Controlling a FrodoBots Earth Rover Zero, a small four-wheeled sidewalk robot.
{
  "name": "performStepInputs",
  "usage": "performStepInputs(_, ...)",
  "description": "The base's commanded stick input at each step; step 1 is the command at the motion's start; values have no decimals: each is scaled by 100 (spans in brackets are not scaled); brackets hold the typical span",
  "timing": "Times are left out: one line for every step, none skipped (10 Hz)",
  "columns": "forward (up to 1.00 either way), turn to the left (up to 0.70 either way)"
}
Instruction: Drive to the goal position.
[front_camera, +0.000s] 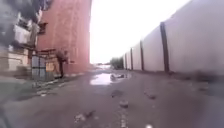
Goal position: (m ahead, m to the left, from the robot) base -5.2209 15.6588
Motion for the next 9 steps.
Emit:
performStepInputs(100, 1)
performStepInputs(100, 1)
performStepInputs(100, 1)
performStepInputs(100, 1)
performStepInputs(100, 1)
performStepInputs(100, 1)
performStepInputs(86, 1)
performStepInputs(31, 0)
performStepInputs(0, 0)
